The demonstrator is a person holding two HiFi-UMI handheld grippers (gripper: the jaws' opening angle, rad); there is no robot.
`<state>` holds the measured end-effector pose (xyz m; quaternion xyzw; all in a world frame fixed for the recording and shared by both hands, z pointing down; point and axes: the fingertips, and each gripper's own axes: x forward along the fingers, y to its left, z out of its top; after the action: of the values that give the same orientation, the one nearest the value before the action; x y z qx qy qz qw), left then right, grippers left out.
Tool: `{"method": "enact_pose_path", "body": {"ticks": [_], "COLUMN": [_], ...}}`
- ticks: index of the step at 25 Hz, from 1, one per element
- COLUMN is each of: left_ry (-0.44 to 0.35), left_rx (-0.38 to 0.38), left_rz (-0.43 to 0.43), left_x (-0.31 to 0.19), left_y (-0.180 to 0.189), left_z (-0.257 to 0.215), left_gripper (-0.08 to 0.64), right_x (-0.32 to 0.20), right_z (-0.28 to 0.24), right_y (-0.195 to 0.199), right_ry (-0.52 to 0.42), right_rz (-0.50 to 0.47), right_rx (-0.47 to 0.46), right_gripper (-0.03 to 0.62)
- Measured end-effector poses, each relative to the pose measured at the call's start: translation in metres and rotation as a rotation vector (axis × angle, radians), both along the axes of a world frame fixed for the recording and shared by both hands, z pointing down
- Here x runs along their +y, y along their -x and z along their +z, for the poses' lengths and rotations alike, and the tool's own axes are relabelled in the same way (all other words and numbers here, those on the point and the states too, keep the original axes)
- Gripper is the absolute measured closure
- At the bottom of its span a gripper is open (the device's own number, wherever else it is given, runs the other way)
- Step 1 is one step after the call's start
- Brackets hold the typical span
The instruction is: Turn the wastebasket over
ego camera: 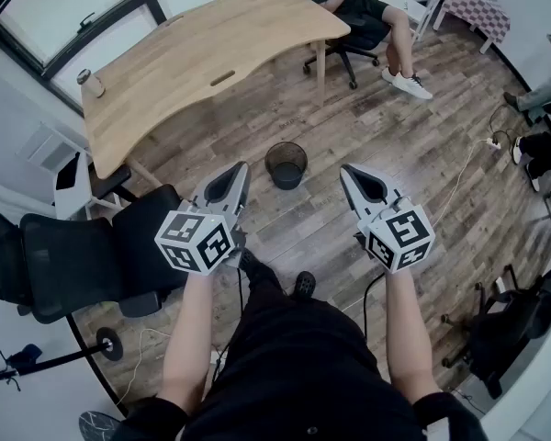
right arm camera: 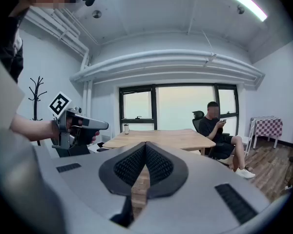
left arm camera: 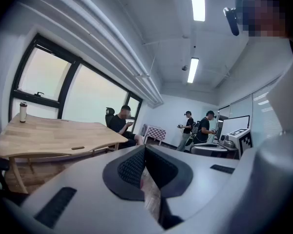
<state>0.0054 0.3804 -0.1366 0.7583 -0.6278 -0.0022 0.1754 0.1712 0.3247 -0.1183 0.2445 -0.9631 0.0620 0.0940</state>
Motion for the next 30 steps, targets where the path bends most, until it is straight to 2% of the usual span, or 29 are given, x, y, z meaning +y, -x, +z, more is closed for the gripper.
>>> {"method": "enact_pose_path", "body": {"ticks": [15, 21, 30], "left_ry": [0.016, 0.035, 0.09], "left_rx": [-0.009, -0.014, -0.015], "left_rz": [0.017, 0.008, -0.026], "left_x": [-0.002, 0.002, 0.024], "left_y": [-0.013, -0.017, -0.018], "left_z": [0.003, 0.009, 0.028], "left_gripper": [0.543, 0.543, 0.543], "right_x": [-0.002, -0.001, 0.008], "right_z": [0.0, 0.003, 0.025], "right_y": [-0.01, -0.018, -0.032], "right_ry": [-0.016, 0.066, 0.127], "right_rz": [0.017, 0.036, 0.063], "right_rx": [0.015, -0.09, -0.104], "right_gripper": [0.56, 0.56, 0.558]}}
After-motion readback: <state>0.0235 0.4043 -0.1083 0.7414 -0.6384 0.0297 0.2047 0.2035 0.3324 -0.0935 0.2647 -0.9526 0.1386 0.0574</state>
